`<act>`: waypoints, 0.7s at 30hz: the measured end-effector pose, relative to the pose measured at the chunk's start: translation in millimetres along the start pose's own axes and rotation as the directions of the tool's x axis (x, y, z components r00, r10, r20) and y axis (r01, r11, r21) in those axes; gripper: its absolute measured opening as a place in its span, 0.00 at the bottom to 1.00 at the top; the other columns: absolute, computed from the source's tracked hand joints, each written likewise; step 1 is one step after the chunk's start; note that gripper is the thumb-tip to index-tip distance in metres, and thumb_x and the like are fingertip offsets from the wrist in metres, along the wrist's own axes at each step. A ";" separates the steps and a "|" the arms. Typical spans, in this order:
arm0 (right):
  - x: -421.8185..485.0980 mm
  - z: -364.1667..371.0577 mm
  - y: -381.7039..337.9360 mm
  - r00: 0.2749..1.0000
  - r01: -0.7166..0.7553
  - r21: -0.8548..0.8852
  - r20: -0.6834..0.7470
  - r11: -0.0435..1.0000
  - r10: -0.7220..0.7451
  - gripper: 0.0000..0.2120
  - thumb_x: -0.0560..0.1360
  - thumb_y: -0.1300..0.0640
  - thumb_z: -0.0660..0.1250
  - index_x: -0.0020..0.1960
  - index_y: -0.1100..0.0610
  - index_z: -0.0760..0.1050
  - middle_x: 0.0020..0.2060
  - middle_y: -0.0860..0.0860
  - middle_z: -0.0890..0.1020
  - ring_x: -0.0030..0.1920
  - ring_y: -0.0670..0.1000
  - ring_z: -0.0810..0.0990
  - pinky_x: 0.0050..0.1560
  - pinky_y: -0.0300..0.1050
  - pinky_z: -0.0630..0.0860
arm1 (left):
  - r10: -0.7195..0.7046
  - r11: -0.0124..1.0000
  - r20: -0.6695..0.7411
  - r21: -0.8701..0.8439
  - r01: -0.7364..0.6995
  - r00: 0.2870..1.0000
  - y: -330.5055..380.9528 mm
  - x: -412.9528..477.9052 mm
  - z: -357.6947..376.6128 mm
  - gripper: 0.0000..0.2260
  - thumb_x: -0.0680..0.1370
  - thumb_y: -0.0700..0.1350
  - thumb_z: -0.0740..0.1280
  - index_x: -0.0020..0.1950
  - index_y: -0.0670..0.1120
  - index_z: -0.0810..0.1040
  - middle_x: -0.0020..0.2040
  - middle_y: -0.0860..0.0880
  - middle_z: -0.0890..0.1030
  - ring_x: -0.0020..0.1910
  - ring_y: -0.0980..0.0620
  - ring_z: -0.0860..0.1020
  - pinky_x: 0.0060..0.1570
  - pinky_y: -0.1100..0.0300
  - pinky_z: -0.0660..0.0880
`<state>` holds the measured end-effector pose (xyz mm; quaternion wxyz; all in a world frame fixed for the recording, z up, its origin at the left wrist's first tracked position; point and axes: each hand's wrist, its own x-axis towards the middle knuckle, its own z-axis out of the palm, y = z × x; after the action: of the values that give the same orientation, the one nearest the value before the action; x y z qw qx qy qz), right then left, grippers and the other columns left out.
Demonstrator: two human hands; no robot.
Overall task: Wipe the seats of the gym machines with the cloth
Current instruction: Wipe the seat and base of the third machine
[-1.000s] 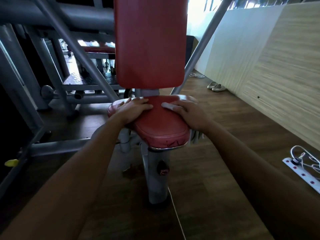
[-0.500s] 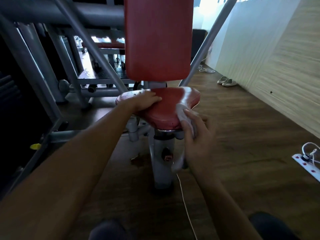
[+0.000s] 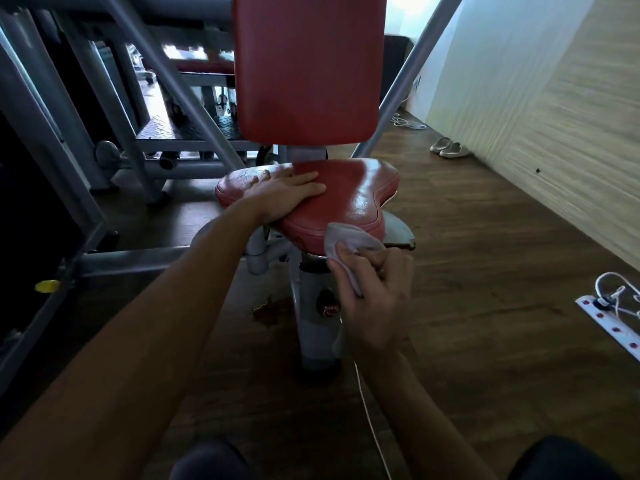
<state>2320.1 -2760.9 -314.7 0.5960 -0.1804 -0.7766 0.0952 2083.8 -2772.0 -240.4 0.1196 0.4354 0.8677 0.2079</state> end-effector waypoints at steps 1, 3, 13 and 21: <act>0.4 -0.8 0.0 1.000 -0.001 0.002 0.003 1.000 0.001 0.09 0.75 0.58 0.76 0.54 0.58 0.85 0.41 0.55 0.78 0.43 0.56 0.75 0.44 0.50 0.74 | 0.001 1.000 -0.002 -0.016 -0.001 1.000 -1.5 0.5 0.2 0.38 0.64 0.79 0.50 0.74 0.71 0.62 0.82 0.53 0.55 0.81 0.45 0.51 0.77 0.40 0.46; 4.4 -3.0 4.2 0.997 -0.076 0.019 -0.013 0.997 0.076 0.07 0.75 0.57 0.74 0.51 0.59 0.85 0.41 0.54 0.76 0.43 0.55 0.74 0.44 0.47 0.74 | 0.004 0.999 -0.005 -0.034 -0.004 1.000 -4.4 0.7 1.0 0.38 0.64 0.79 0.50 0.73 0.72 0.61 0.82 0.54 0.55 0.81 0.44 0.51 0.77 0.40 0.45; 2.0 7.4 -22.1 0.983 -0.182 0.068 -0.014 0.981 0.183 0.05 0.74 0.59 0.75 0.49 0.59 0.84 0.41 0.52 0.75 0.45 0.52 0.72 0.45 0.45 0.71 | 0.026 0.999 -0.018 -0.038 -0.027 0.999 -20.0 18.8 10.3 0.40 0.59 0.86 0.46 0.70 0.76 0.61 0.81 0.59 0.58 0.81 0.51 0.50 0.78 0.42 0.43; 13.4 -8.9 16.4 0.942 -0.330 0.121 -0.029 0.936 0.336 0.05 0.75 0.60 0.73 0.49 0.61 0.83 0.43 0.53 0.76 0.46 0.54 0.76 0.48 0.46 0.75 | 0.022 0.998 -0.030 -0.064 -0.024 0.999 -17.6 16.1 10.8 0.39 0.59 0.86 0.48 0.69 0.77 0.61 0.81 0.58 0.58 0.81 0.51 0.50 0.78 0.43 0.43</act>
<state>2328.3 -2741.2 -306.3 0.5994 -0.2769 -0.7134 0.2348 2066.0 -2765.6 -258.6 0.1185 0.4382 0.8571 0.2434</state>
